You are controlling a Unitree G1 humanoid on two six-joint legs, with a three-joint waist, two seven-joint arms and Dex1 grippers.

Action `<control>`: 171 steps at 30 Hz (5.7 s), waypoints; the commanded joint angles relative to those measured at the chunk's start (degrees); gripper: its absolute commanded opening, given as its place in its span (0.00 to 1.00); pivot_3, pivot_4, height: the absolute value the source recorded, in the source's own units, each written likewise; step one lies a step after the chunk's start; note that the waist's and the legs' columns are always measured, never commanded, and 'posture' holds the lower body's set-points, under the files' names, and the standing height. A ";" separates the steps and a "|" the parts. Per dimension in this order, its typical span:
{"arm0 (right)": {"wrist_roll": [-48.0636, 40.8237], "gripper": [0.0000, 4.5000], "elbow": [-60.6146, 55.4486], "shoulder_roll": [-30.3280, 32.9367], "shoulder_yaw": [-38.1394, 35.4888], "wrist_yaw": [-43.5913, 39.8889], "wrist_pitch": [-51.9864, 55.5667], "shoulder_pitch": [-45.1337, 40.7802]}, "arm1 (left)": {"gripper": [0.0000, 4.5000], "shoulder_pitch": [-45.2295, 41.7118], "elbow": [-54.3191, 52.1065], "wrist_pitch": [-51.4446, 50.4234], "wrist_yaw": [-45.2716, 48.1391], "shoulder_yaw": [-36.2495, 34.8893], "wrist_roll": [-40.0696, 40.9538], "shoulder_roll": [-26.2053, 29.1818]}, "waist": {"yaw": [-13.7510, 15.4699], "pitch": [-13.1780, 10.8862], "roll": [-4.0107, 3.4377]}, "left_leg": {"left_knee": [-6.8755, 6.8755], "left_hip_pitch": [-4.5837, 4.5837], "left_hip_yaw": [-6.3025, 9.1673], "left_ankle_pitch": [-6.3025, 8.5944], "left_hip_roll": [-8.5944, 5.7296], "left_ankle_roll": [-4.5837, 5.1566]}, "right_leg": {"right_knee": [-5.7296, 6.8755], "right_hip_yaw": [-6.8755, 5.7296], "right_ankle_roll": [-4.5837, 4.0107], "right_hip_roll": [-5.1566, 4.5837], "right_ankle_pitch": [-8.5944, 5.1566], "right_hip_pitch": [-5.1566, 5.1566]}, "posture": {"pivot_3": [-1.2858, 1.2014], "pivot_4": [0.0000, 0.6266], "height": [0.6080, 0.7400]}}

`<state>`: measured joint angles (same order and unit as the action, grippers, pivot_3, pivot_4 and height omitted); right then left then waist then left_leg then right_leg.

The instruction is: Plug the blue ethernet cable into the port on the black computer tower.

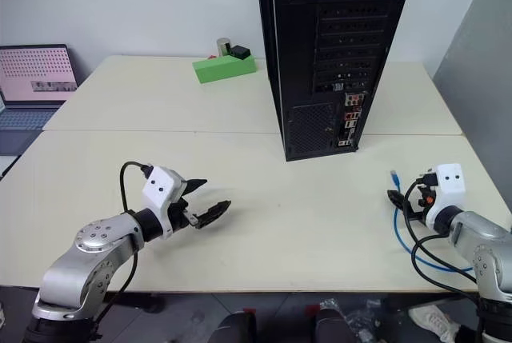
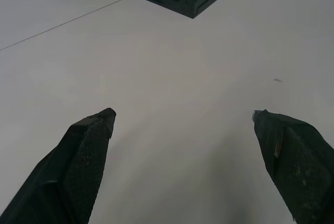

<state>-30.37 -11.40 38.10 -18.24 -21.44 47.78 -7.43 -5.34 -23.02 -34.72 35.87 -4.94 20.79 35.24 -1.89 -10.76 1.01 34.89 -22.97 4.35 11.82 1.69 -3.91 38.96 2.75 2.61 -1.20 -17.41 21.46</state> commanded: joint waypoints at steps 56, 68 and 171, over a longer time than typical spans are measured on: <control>11.46 0.99 7.34 -9.11 2.27 5.25 -11.93 -3.83 | 1.00 -33.19 26.45 15.63 22.40 26.80 -11.16 -17.26 | -0.06 -0.01 0.01 | 0.03 -0.04 0.03 0.00 -0.03 0.00 | 0.01 -0.03 0.01 0.04 0.00 0.00 | 0.52 0.24 1.00; 15.14 0.45 14.48 -8.63 5.04 3.61 -14.92 -7.01 | 1.00 -32.48 25.21 14.66 22.31 27.02 -11.38 -17.88 | -0.01 0.00 0.00 | 0.04 -0.03 0.04 -0.01 -0.03 0.00 | 0.03 -0.03 0.00 0.05 0.00 -0.01 | 0.52 0.24 1.00; -14.55 0.87 -9.05 -7.80 18.30 -27.60 12.05 -17.24 | 0.06 -19.88 39.26 92.56 -3.70 19.47 -38.72 -6.23 | 0.12 -0.01 0.00 | 0.06 -0.04 0.14 0.00 -0.01 0.00 | 0.03 -0.17 0.00 0.03 0.01 -0.01 | 0.52 0.24 1.00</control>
<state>-43.04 -18.61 30.75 1.49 -49.70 59.93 -23.63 -24.35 16.84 56.91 33.80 14.31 -17.74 29.32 -1.77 -10.77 1.01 34.96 -23.02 4.49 11.82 1.69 -3.91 39.00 2.58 2.60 -1.17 -17.40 21.44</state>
